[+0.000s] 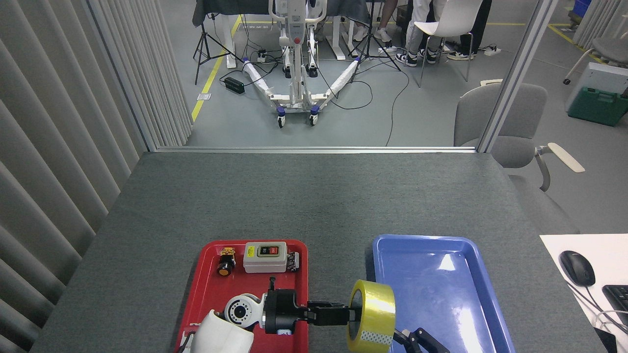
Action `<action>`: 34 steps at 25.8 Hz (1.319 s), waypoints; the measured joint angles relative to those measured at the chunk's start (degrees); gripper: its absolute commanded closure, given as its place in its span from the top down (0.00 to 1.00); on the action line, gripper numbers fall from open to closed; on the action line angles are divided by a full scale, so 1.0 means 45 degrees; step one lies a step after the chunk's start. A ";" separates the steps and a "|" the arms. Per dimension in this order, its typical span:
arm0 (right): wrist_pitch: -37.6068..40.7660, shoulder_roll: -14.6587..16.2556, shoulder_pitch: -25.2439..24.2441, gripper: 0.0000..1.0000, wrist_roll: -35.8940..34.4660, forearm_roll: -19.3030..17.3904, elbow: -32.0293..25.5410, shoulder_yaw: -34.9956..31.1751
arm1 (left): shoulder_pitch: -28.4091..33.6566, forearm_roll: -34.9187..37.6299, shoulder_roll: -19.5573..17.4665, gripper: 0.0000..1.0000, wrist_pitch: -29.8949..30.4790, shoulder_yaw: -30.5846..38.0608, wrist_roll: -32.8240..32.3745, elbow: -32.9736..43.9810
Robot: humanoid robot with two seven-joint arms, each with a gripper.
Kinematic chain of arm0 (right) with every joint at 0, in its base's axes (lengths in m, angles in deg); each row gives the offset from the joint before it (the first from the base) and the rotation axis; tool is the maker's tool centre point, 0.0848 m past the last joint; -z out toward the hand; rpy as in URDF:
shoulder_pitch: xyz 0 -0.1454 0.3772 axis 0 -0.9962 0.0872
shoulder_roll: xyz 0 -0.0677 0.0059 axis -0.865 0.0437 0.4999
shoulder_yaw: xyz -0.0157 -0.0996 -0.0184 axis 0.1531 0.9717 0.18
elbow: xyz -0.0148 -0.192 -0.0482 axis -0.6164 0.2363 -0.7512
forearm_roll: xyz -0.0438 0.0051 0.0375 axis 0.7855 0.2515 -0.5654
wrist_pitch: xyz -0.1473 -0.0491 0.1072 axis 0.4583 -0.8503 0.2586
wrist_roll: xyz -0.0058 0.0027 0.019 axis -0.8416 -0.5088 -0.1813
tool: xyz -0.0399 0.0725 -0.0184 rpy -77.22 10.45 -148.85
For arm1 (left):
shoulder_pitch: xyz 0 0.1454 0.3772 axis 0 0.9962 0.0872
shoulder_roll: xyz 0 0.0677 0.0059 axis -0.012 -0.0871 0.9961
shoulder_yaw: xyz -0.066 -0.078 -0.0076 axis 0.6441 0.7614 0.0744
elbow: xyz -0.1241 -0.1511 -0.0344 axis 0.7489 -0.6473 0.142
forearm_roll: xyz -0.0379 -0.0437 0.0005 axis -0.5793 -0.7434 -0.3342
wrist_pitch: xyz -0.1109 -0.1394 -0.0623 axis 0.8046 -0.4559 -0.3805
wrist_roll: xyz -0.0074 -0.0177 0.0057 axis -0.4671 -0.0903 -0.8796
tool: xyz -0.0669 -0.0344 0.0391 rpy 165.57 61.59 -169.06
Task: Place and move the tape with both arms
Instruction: 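Grasp the tape roll with the right gripper and release the left gripper, then lower the tape roll into the blue tray with the right gripper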
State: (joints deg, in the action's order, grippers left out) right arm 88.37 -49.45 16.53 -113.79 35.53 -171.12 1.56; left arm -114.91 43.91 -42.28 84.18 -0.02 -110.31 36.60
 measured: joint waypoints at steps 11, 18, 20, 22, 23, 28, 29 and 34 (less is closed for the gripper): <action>0.0000 0.0010 0.0010 0.00 0.0000 0.0019 0.0379 0.0130 | 0.0040 0.0133 -0.0013 0.00 0.0001 -0.1240 0.0032 0.0705; 0.0049 0.0014 -0.0047 0.00 -0.0195 0.0003 0.0458 0.0107 | 0.0052 0.0095 0.0004 0.86 -0.0032 -0.0980 -0.0116 0.0694; -0.0052 0.0064 -0.0122 0.00 -0.0057 -0.0003 0.0497 0.0057 | 0.0029 0.0043 -0.0016 1.00 0.0014 -0.0498 -0.0038 0.0732; -0.0073 0.0081 -0.0122 0.00 0.0085 -0.0010 0.0481 0.0063 | 0.0018 -0.0051 0.0009 1.00 0.0036 0.0031 0.0038 0.0912; -0.0058 0.0101 -0.0141 0.00 0.0133 -0.0013 0.0486 0.0052 | -0.0003 -0.0104 -0.0001 1.00 0.0046 0.0305 0.0079 0.1082; -0.0005 0.0192 -0.0181 0.00 0.0007 -0.0038 0.0454 -0.0042 | 0.0053 -0.0233 -0.0167 1.00 -0.0181 0.1727 0.0318 0.2024; -0.0002 0.0225 -0.0218 0.00 -0.0039 -0.0045 0.0428 -0.0164 | 0.0122 -0.0220 -0.0269 1.00 -0.0360 0.1986 0.0619 0.2365; -0.0330 0.0353 -0.0271 0.00 -0.0083 -0.0146 0.0294 -0.0883 | 0.1756 0.0691 -0.1862 1.00 -0.0991 0.3026 0.3380 0.4727</action>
State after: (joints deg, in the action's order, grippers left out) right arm 86.88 -47.86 15.31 -114.16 34.88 -169.79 -2.41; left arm -107.01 47.02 -50.66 79.72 13.60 -95.10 57.87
